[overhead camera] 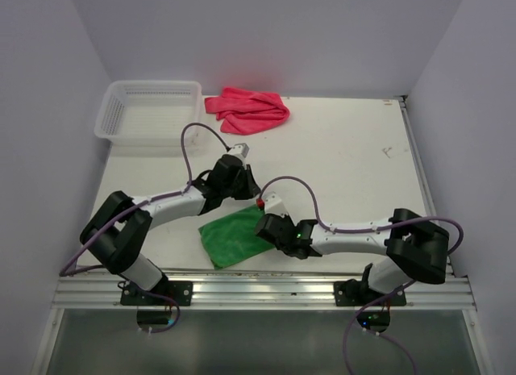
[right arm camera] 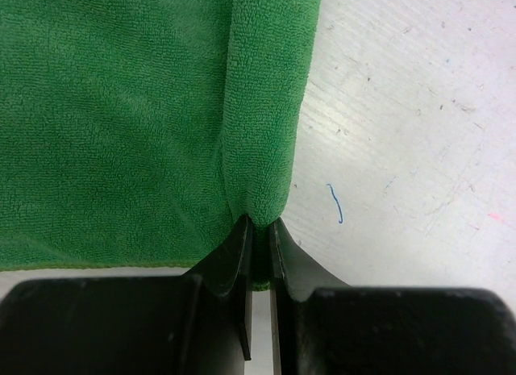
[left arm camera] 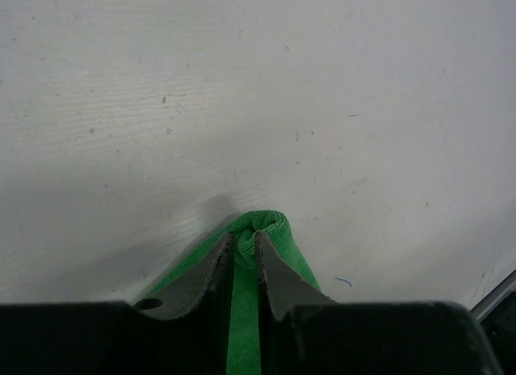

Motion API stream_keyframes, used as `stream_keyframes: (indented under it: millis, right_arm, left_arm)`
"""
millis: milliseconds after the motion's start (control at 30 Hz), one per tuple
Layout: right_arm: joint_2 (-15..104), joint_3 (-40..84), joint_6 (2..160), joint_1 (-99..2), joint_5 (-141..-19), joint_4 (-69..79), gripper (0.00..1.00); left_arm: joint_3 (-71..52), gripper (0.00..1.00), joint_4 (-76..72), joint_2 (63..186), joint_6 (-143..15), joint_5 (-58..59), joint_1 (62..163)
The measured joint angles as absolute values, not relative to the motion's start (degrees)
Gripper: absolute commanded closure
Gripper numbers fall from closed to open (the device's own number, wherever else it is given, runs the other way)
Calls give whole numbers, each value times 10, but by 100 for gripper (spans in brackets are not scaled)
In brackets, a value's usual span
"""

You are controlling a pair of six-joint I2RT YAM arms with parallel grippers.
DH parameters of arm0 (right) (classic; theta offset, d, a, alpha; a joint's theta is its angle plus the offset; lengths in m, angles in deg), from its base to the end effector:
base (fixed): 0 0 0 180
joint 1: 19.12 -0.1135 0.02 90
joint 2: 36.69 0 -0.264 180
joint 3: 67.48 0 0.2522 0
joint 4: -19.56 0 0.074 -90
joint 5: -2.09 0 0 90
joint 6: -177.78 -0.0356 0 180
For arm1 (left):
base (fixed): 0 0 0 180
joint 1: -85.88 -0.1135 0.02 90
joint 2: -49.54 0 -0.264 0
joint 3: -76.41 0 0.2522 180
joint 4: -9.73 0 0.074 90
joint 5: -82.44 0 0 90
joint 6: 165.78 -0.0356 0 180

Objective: Roll the towels
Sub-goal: Roll the towel

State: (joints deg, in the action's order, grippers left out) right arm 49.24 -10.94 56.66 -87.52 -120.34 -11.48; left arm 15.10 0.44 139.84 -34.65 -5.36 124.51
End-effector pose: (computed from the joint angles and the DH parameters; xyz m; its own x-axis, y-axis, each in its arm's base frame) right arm 0.1180 0.2462 0.1626 -0.6293 -0.4045 -0.6635 -0.4230 0.8946 -0.1442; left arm 0.2554 -0.2058 0.1874 -0.7903 -0.2098 -0.5756 0.1693 0.8282 -0.5343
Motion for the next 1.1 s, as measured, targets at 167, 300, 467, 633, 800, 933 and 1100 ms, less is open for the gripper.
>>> stream_keyframes:
  millis: [167, 300, 467, 633, 800, 933, 1100]
  right_arm:
    - [523, -79, 563, -895, -1237, -146, 100]
    - [557, -46, 564, -921, -1268, -170, 100]
    - [607, -3, 568, -949, -1306, -207, 100]
    - [676, 67, 568, -965, -1343, -270, 100]
    - [729, 120, 569, -976, -1373, -325, 100]
    - [761, 151, 574, -985, -1390, -362, 100]
    - [804, 190, 590, -993, -1410, -405, 100]
  left_arm:
    - [154, 79, 3, 1371, -346, -53, 1245]
    - [154, 78, -1, 1354, -346, -54, 1245]
    - [154, 78, -14, 1339, -348, -52, 1241]
    - [160, 79, -16, 1333, -348, -45, 1239]
    - [174, 80, -21, 1325, -349, -42, 1239]
    - [176, 80, -26, 1321, -351, -37, 1238]
    - [176, 81, -30, 1314, -364, -32, 1237]
